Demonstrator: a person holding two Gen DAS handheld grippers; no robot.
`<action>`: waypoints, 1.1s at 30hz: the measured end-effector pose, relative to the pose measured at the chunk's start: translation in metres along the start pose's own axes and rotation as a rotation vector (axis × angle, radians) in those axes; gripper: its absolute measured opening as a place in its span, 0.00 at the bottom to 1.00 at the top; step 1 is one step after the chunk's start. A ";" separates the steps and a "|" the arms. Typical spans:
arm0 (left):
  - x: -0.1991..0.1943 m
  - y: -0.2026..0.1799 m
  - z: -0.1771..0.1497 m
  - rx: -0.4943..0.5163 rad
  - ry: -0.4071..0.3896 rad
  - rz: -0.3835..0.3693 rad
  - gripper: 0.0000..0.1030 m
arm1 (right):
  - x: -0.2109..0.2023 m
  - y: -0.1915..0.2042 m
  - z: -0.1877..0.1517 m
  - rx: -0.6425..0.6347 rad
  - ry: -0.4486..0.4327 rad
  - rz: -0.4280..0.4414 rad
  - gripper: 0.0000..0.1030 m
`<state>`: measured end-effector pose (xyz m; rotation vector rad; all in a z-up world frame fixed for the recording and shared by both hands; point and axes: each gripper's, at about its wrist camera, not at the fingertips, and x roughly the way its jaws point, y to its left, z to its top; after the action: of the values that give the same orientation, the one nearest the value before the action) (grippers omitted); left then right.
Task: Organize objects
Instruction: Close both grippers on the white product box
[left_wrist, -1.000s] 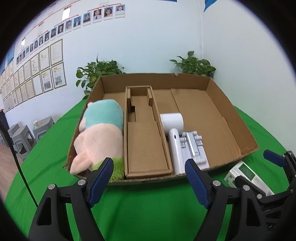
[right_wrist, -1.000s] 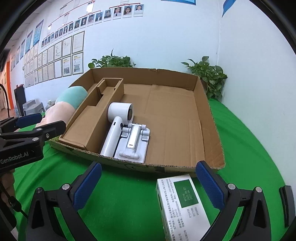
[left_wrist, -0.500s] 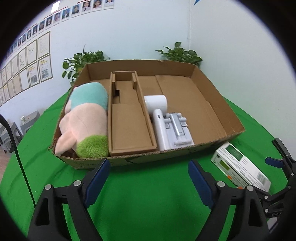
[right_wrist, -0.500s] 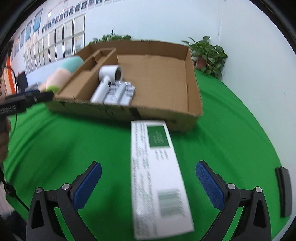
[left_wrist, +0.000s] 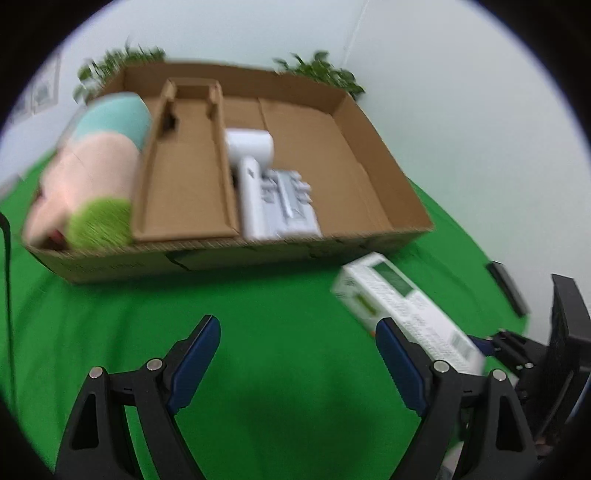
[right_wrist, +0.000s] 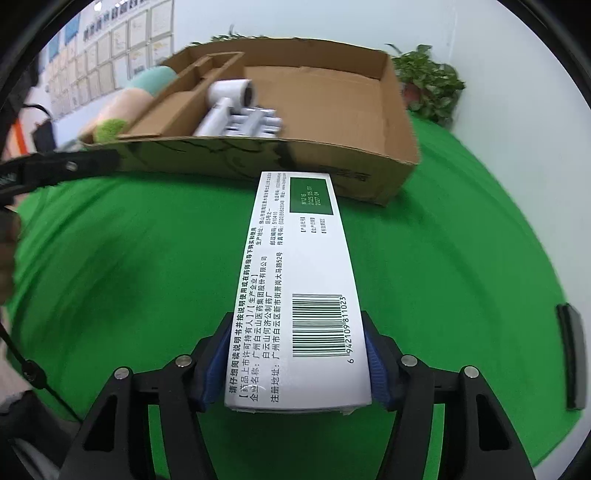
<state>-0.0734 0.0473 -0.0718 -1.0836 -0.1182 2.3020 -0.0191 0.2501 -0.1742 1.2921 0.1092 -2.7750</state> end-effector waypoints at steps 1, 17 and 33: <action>0.004 0.001 -0.001 -0.021 0.029 -0.048 0.84 | -0.005 0.007 0.000 -0.004 -0.012 0.033 0.60; 0.050 -0.008 -0.016 -0.224 0.179 -0.389 0.82 | -0.002 0.051 0.003 -0.065 -0.015 0.082 0.99; 0.057 -0.020 -0.027 -0.307 0.195 -0.431 0.82 | 0.011 0.055 0.001 -0.030 0.027 0.135 0.70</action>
<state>-0.0727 0.0899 -0.1218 -1.2831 -0.5842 1.8197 -0.0216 0.1946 -0.1837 1.2791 0.0626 -2.6337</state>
